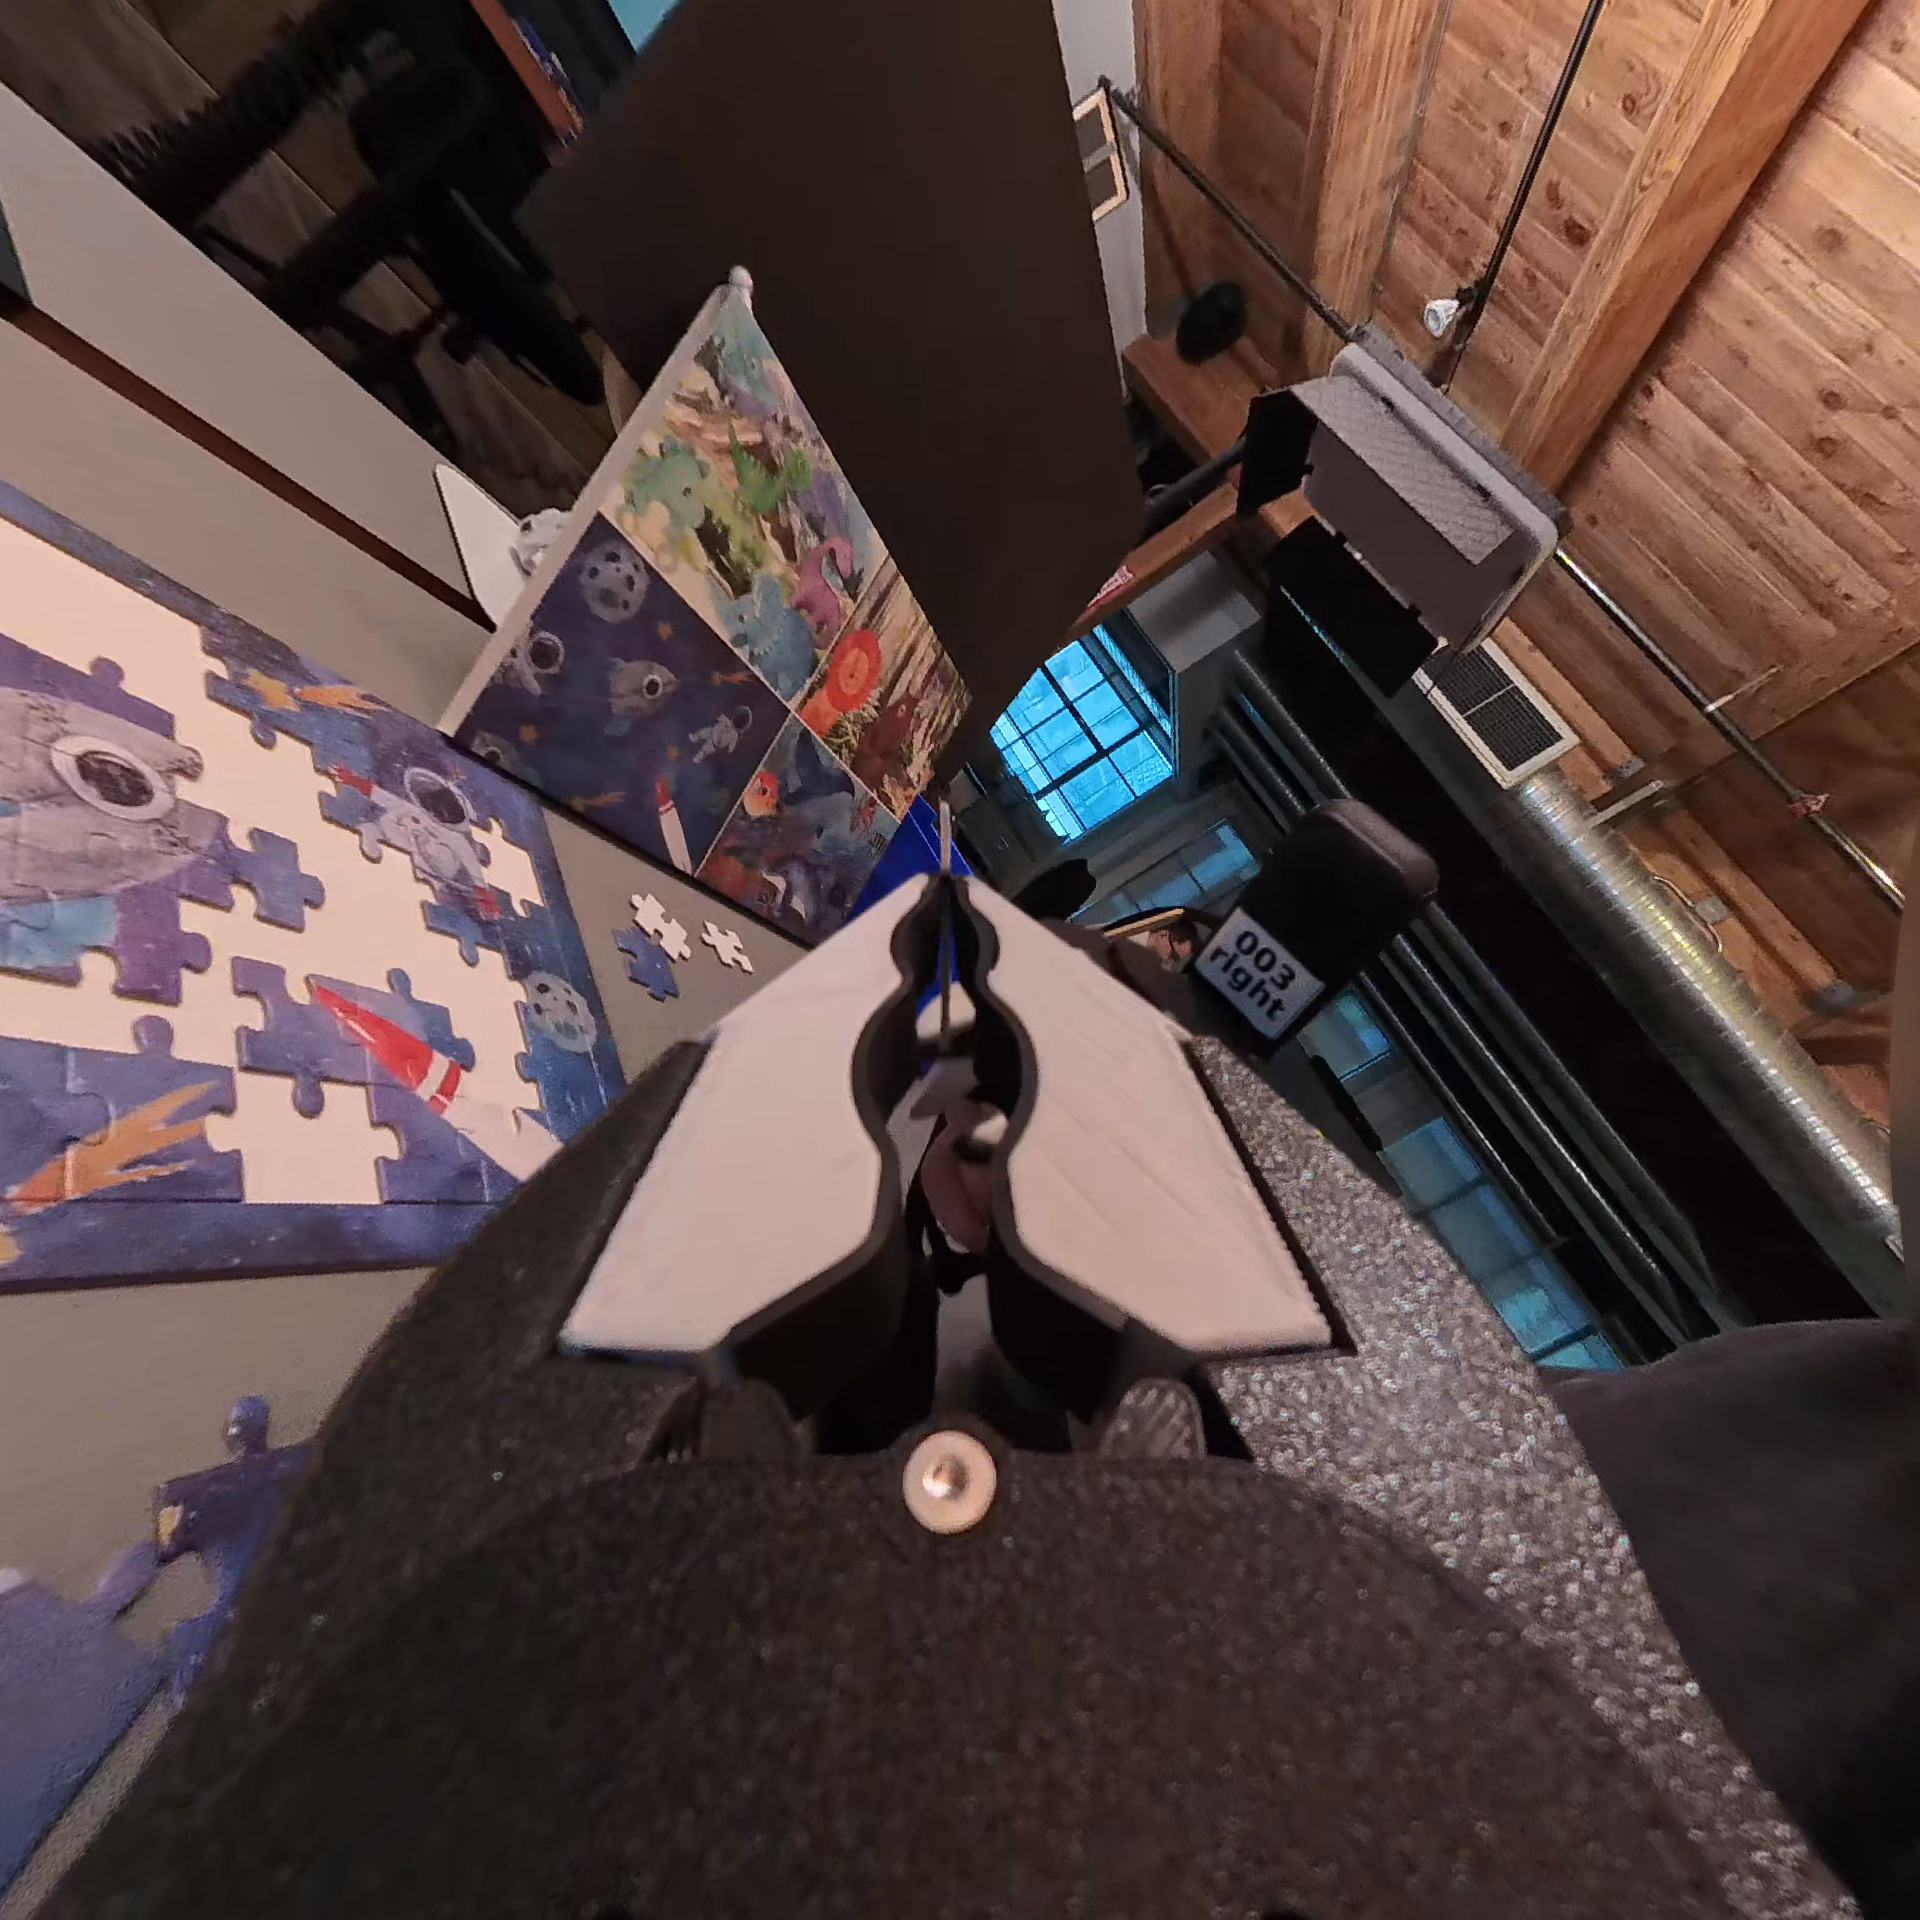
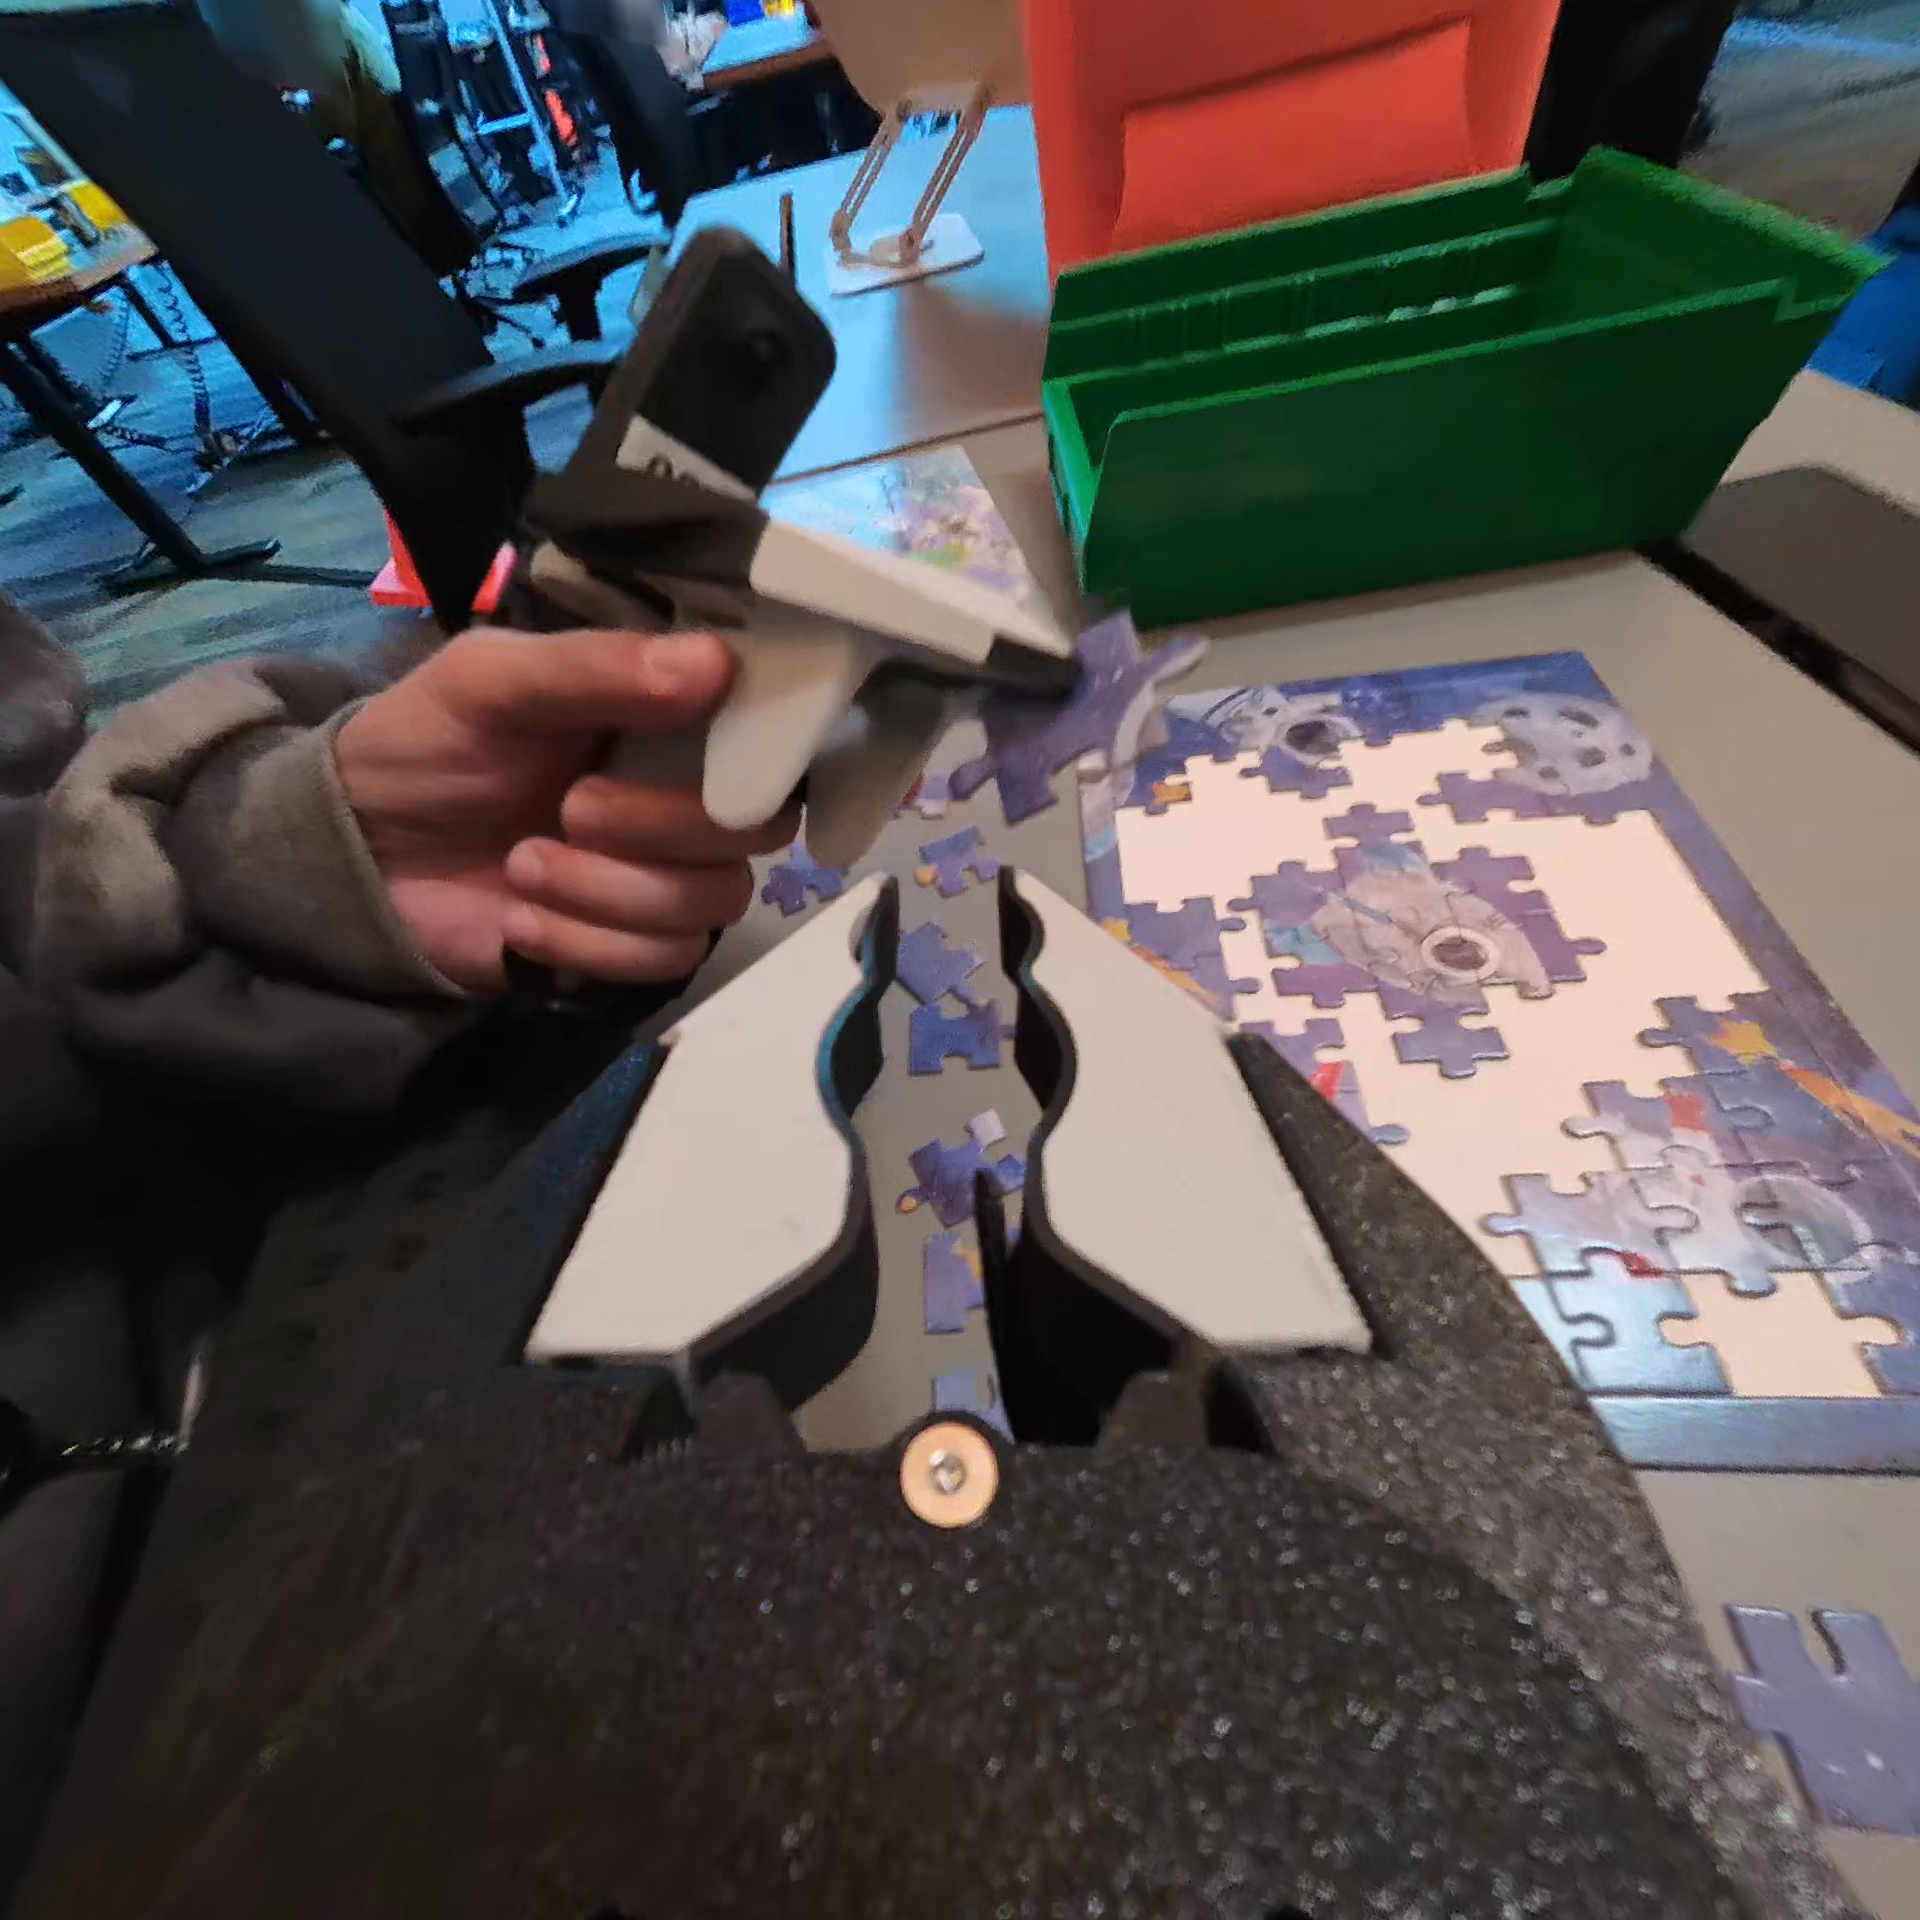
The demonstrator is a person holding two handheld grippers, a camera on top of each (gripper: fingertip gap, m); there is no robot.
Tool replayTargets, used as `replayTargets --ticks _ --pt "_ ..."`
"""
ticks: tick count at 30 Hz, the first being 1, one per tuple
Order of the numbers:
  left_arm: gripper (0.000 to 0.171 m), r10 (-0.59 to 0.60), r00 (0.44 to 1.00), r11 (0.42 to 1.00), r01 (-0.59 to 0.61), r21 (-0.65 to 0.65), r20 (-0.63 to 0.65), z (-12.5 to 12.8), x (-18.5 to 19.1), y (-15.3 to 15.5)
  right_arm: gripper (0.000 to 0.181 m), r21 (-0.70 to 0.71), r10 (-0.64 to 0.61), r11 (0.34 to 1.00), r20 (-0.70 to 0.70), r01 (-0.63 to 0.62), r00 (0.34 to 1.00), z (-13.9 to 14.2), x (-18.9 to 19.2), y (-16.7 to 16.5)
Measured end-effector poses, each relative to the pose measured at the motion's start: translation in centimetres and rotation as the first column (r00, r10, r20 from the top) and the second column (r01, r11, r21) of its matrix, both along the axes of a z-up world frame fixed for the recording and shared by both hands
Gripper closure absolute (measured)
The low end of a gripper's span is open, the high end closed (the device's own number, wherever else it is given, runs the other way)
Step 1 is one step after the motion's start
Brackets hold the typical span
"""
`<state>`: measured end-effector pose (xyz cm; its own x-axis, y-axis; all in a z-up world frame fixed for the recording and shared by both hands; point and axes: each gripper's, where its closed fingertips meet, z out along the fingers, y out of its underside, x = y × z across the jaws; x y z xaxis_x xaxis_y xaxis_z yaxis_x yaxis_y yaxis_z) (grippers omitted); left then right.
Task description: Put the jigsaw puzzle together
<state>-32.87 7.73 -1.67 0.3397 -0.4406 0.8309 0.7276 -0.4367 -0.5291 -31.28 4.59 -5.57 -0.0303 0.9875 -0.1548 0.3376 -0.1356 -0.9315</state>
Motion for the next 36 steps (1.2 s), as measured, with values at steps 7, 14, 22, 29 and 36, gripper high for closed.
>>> replayTargets --ticks 7,14,22,29,36 --pt "0.171 -0.022 1.0 1.0 0.022 0.005 -0.015 -0.5 1.1 -0.8 0.151 0.099 -0.055 0.993 -0.01 0.056 0.998 0.9 0.6 1.0" --pt "0.17 -0.095 0.982 0.995 0.095 -0.009 -0.162 -2.1 3.4 -2.0 0.14 0.274 -0.068 0.96 0.045 0.054 0.997 0.5 0.4 0.6" --pt "0.171 -0.094 0.994 0.995 0.096 0.037 -0.046 -0.9 2.5 -2.2 0.146 0.228 -0.053 0.972 -0.03 0.059 0.998 1.7 0.9 1.1" --pt "0.171 -0.053 0.999 0.985 0.053 0.167 -0.003 1.3 1.5 -2.9 0.159 -0.378 0.062 0.912 -0.259 -0.16 0.964 4.2 1.0 0.0" --pt "0.17 -0.079 0.997 0.983 0.078 0.165 0.003 0.9 1.9 -3.4 0.179 -0.434 0.085 0.88 -0.254 -0.192 0.963 4.3 0.5 -0.1"
